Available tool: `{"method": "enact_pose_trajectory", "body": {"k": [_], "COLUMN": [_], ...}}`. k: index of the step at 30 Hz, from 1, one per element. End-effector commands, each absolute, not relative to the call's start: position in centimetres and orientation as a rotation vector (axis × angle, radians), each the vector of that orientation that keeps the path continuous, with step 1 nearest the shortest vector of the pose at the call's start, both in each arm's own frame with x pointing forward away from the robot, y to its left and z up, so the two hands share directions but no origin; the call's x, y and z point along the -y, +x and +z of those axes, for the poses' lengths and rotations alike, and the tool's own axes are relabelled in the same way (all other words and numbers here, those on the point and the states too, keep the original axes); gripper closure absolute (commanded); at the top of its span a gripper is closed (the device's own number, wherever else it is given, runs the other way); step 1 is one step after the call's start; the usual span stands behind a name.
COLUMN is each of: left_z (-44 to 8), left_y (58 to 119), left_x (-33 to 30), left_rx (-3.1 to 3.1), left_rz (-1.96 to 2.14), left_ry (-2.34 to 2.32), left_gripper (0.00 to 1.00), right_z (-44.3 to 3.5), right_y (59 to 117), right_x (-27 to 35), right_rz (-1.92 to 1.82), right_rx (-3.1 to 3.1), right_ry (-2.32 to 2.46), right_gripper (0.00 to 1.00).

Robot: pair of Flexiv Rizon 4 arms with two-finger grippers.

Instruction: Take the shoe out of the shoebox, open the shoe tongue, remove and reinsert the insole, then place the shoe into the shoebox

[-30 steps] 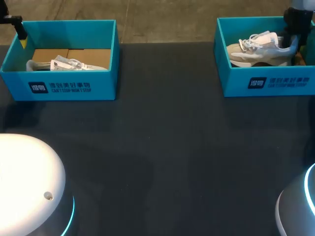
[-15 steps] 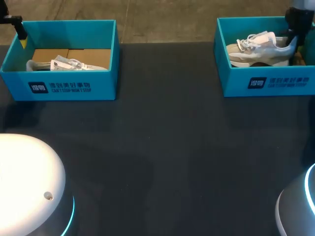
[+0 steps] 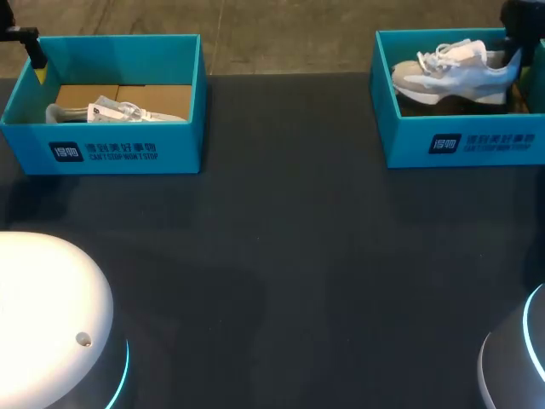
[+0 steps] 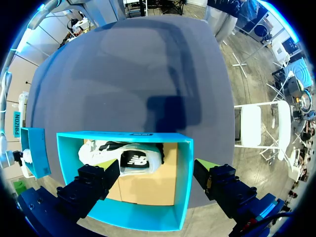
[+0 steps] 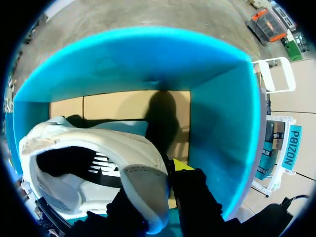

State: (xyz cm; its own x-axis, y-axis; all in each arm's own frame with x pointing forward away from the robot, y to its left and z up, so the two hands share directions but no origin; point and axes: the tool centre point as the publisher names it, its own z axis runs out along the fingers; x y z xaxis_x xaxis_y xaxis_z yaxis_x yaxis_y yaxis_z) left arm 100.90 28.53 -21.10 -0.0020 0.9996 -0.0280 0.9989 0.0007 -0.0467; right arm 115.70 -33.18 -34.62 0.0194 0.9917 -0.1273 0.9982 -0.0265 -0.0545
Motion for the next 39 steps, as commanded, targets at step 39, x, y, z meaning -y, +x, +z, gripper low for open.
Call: {"method": "enact_pose_trajectory", "body": {"k": [39], "left_z": [-21.1], "left_y": [100.8], "left_x": [-28.5], "left_rx": [2.213], "left_rz": [0.077], "left_ry": [-2.21], "left_gripper": [0.0], "right_z": [-19.4], "right_y": [113.4], "right_x": [33.3], "right_rz": [-0.148], "right_rx": [-2.054], "right_ry": [2.172], "right_gripper": [1.0]}}
